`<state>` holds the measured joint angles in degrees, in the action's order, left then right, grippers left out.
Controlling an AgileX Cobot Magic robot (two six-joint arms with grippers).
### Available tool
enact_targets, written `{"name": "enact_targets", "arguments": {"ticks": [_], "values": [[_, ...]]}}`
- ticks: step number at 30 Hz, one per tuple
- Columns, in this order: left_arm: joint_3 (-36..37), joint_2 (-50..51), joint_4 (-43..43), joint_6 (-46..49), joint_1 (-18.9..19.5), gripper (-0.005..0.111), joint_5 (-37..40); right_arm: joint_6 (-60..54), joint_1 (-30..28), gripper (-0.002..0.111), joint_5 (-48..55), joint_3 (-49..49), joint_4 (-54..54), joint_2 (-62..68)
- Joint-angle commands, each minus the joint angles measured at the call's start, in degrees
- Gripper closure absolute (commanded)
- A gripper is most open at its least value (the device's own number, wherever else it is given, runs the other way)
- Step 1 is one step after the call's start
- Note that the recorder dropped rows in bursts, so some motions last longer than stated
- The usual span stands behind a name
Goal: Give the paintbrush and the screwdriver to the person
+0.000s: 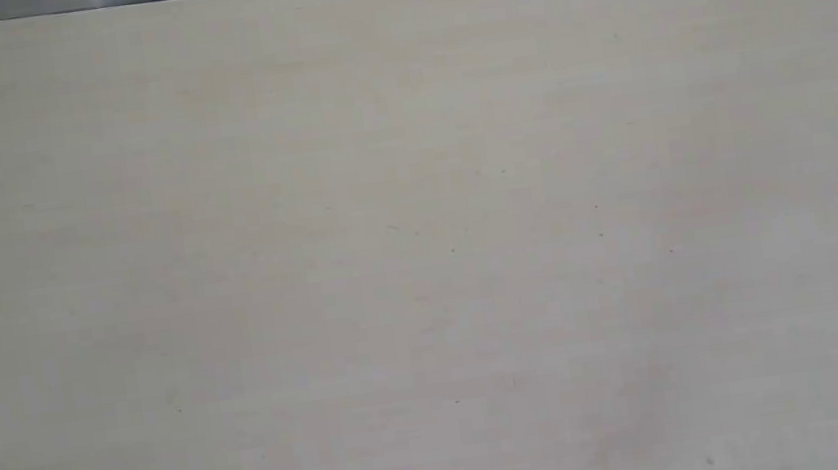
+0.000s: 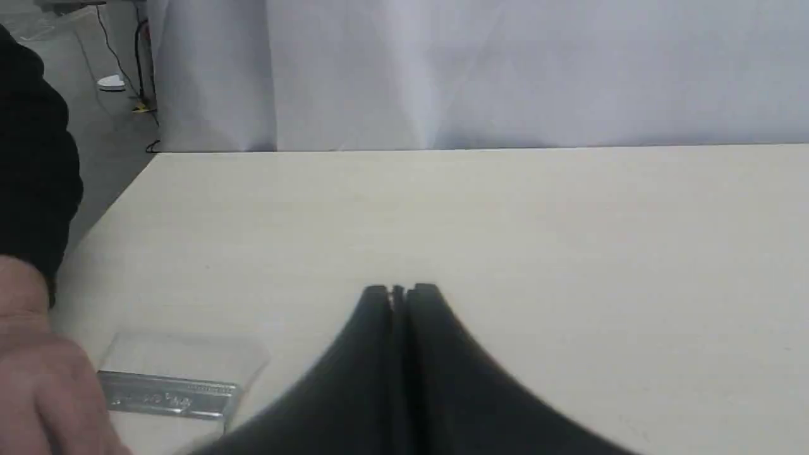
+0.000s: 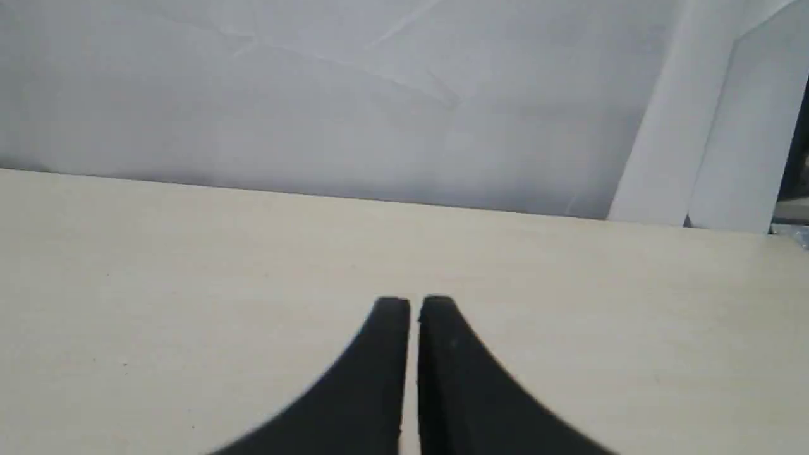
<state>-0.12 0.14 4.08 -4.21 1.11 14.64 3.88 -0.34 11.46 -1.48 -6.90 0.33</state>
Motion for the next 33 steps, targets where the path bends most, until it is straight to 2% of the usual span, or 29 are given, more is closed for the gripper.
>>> {"name": "enact_targets", "arguments": {"ticks": [1, 14, 28, 33], "values": [[0.1, -0.1, -0.3, -0.1, -0.5, 0.107, -0.3, -0.7, -0.2, 0.104, -1.3, 1.5, 0.4, -0.3], [0.1, -0.1, -0.3, -0.1, -0.5, 0.107, -0.3, -1.7, -0.2, 0.104, -0.1, 1.5, 0.4, -0.3], [0.1, -0.1, 0.0, -0.1, -0.5, 0.107, -0.4, -3.9, -0.2, 0.104, 9.3, 1.5, 0.0, -0.3], [0.1, -0.1, 0.0, -0.1, -0.5, 0.107, -0.3, -3.9, -0.2, 0.104, 9.5, 1.5, 0.0, -0.3]]}}
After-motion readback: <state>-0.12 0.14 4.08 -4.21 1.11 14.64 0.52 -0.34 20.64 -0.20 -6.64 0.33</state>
